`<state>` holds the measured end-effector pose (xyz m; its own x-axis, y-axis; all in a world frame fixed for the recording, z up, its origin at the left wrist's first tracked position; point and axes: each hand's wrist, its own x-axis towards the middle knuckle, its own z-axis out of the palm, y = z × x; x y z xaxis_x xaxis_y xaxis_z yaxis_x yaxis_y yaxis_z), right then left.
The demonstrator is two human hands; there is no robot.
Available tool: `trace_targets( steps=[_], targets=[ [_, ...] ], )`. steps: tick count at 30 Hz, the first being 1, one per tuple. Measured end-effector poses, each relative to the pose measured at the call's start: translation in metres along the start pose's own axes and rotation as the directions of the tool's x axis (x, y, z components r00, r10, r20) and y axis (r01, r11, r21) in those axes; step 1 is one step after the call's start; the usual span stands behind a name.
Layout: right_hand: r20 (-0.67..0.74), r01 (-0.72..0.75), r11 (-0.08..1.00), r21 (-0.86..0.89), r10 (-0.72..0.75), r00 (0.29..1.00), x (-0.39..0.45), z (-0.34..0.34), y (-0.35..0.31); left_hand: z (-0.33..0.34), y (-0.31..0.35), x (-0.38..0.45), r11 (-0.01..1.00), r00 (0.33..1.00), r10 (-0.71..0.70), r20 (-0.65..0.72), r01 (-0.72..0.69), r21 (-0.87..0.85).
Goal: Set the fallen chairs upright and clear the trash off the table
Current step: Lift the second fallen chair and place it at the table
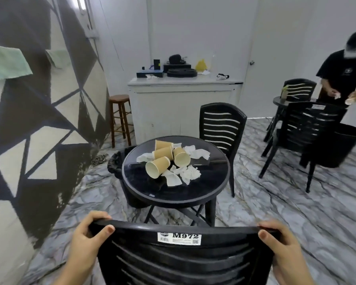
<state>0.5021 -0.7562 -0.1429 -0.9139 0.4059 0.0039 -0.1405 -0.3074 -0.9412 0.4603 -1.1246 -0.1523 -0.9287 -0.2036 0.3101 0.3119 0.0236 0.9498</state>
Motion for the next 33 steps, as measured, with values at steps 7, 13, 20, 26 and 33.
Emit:
trace_targets(
  steps=[7, 13, 20, 26, 33],
  targets=[
    [-0.111, 0.137, 0.99, 0.014, -0.135, 0.985, -0.059, 0.032, 0.036, -0.048, -0.023, 0.048, 0.994, 0.966, -0.054, 0.251, 0.077, -0.082],
    [-0.219, 0.196, 0.98, 0.042, -0.183, 0.958, -0.082, 0.049, 0.072, -0.072, -0.032, 0.069, 0.991, 0.935, -0.082, 0.346, 0.114, -0.074],
    [-0.12, 0.184, 0.982, 0.053, -0.176, 0.977, -0.055, 0.066, 0.069, -0.093, -0.051, 0.046, 0.962, 0.962, -0.112, 0.249, 0.168, -0.216],
    [-0.08, 0.2, 0.98, 0.009, -0.199, 0.977, -0.061, 0.05, 0.089, -0.093, -0.06, 0.046, 0.968, 0.951, -0.099, 0.292, 0.16, -0.195],
    [-0.159, 0.23, 0.969, 0.09, -0.214, 0.964, -0.089, 0.041, 0.114, -0.086, -0.065, 0.077, 0.976, 0.895, -0.054, 0.443, 0.14, -0.165]
  ],
)
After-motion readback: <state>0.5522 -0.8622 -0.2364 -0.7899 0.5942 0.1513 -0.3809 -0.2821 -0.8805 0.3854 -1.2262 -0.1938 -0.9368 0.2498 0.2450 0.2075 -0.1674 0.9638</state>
